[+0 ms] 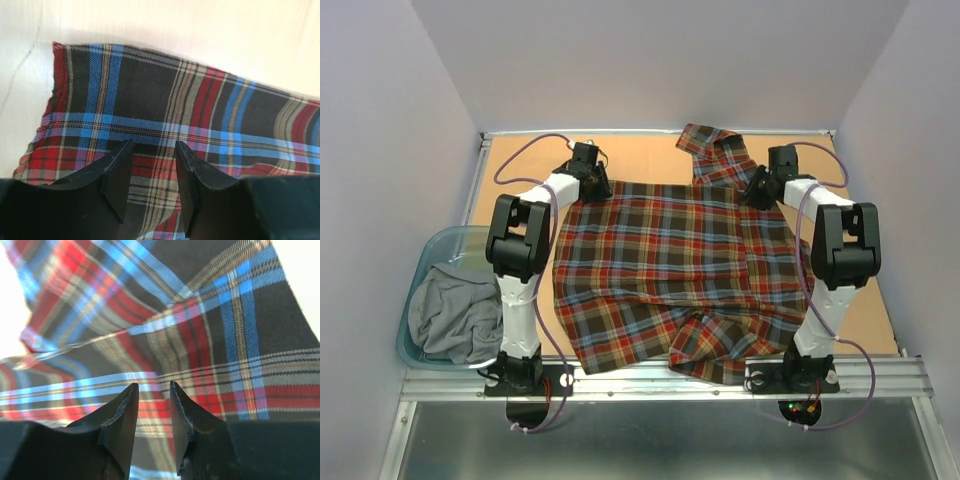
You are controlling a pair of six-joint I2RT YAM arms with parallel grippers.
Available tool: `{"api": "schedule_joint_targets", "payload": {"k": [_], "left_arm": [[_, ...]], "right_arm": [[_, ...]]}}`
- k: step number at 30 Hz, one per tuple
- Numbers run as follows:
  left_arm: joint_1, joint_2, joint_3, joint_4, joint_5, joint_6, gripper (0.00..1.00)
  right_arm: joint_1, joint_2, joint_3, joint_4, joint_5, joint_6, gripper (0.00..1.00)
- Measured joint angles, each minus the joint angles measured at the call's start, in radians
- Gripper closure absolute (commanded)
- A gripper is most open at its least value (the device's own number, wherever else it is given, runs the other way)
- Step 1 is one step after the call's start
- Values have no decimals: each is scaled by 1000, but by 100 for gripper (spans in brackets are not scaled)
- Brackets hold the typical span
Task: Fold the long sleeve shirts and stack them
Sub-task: Flatten the shirt out
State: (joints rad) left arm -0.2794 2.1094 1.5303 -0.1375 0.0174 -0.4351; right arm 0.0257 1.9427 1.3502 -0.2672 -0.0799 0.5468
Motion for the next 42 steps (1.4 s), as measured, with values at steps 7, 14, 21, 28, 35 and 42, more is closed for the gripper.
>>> {"api": "schedule_joint_targets", "payload": {"k": [7, 14, 21, 28, 35, 42], "left_arm": [[6, 15, -13, 14, -6, -9, 51], [40, -7, -61, 55, -25, -53, 51], [71, -13, -57, 31, -40, -67, 41], [77, -61, -58, -30, -41, -35, 18], [68, -277, -142, -61, -50, -5, 18], [-7, -439, -353, -117, -60, 11, 18]], "right_arm": [[-11, 79, 2, 63, -23, 11, 64], [-69, 98, 1, 123, -24, 38, 60], [-119, 100, 1, 140, -16, 45, 56], [-122, 63, -10, 123, -20, 21, 42], [-122, -188, -127, 56, -2, -12, 32], [-118, -428, -341, -93, 69, -75, 32]]}}
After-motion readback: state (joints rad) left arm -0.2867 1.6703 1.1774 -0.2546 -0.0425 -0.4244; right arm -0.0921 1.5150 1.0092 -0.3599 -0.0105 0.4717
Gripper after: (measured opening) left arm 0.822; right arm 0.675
